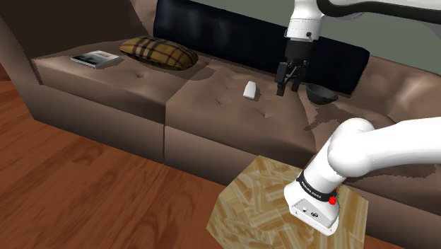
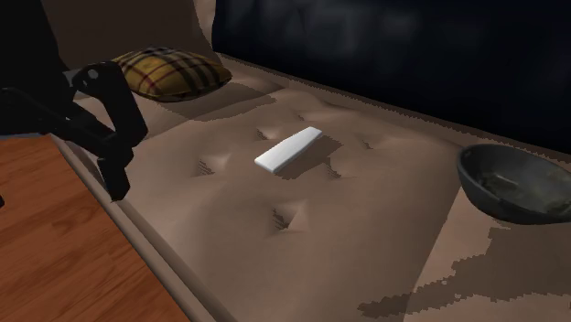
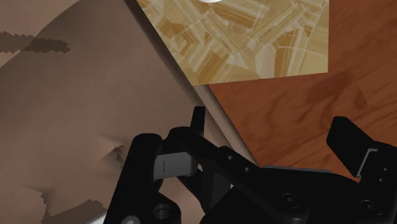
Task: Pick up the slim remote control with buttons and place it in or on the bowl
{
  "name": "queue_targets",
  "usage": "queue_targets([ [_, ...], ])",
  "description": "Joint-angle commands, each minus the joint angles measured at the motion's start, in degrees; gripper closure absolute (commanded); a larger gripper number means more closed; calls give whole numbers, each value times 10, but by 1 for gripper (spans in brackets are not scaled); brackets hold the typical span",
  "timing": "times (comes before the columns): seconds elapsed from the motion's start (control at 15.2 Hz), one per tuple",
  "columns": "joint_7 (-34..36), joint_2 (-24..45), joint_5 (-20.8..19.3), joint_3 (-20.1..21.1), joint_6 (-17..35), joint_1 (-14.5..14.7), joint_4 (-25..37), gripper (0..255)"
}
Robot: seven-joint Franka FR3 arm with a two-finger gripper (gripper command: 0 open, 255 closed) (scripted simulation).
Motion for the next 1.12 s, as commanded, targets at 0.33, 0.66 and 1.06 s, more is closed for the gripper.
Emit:
queue_targets([
  [0.33, 31, 83, -11, -9, 92, -30, 6, 0],
  [0.66, 63, 172, -22, -22, 175, -59, 28, 0],
  [1.06, 100, 280, -31, -42, 257, -89, 73, 0],
])
